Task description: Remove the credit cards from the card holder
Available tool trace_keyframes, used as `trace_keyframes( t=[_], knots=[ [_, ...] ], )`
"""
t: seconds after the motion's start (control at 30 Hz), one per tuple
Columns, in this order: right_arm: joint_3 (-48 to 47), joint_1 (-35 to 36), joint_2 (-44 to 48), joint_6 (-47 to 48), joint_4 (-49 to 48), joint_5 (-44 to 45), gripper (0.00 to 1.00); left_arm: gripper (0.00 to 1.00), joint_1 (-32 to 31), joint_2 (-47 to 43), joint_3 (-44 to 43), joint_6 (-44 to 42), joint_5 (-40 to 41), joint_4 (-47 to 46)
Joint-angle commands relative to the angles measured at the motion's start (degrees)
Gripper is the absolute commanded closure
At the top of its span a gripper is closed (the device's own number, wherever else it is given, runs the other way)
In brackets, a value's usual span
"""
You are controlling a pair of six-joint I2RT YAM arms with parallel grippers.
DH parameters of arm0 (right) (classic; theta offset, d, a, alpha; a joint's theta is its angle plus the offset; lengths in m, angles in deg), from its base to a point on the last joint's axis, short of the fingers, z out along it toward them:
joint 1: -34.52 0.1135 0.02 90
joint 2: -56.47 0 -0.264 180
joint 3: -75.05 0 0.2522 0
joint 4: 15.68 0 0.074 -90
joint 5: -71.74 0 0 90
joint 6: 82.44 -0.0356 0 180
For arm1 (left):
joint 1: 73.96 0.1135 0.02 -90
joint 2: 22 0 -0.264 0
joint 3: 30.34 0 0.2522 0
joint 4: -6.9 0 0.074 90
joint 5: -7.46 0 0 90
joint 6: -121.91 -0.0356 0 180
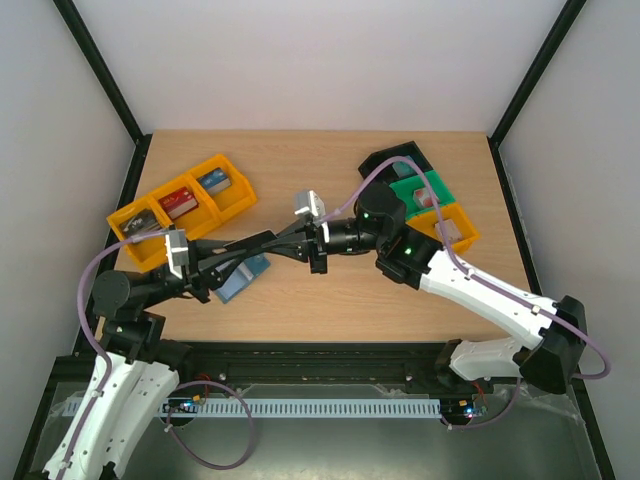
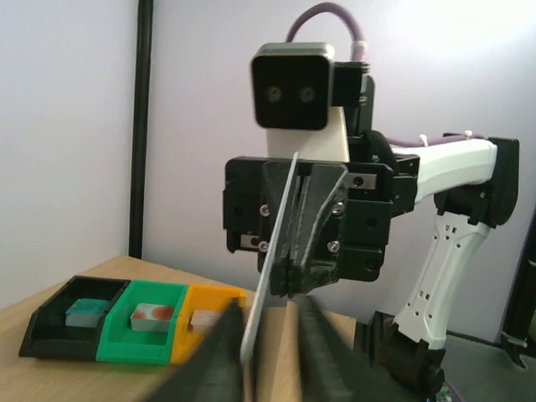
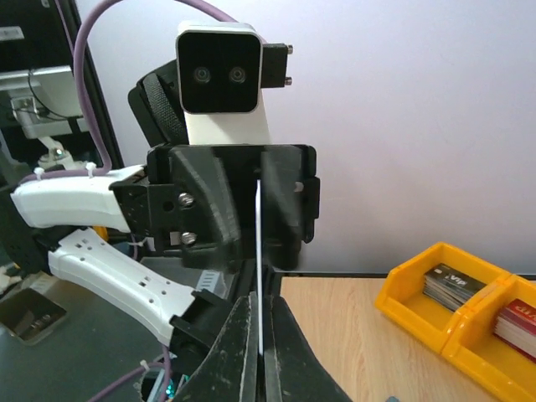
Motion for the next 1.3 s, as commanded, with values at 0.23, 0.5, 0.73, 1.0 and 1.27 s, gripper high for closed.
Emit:
trace_keyframes(
  t=[0.23,0.5,0.73,1.0,1.27],
  knots=[
    [-12.0,0.0,-1.3,22.9,40.4,12.2,0.98,0.58,1.2,-1.4,-1.7,-23.9,3.0,20.8],
    [-18.4,4.7,-6.9,26.8,50.4,23.4,0.98,0.55,-0.9,2.1,-4.8,-38.7,2.2,36.4],
    [-20.1,6.8,-8.7,27.9,51.5,22.7,0.98,0.66,-2.2,3.4,-4.5,-40.5,2.9,38.2],
    [-21.1,7.6,-9.6,29.0,51.8,20.2,0.98,0.82,-3.4,4.0,-4.2,-41.1,3.4,38.0],
    [-16.7,7.4,-6.3,28.8,46.6,24.5,0.70,0.98,-2.9,2.3,-3.9,-35.9,6.5,36.6]
  ],
)
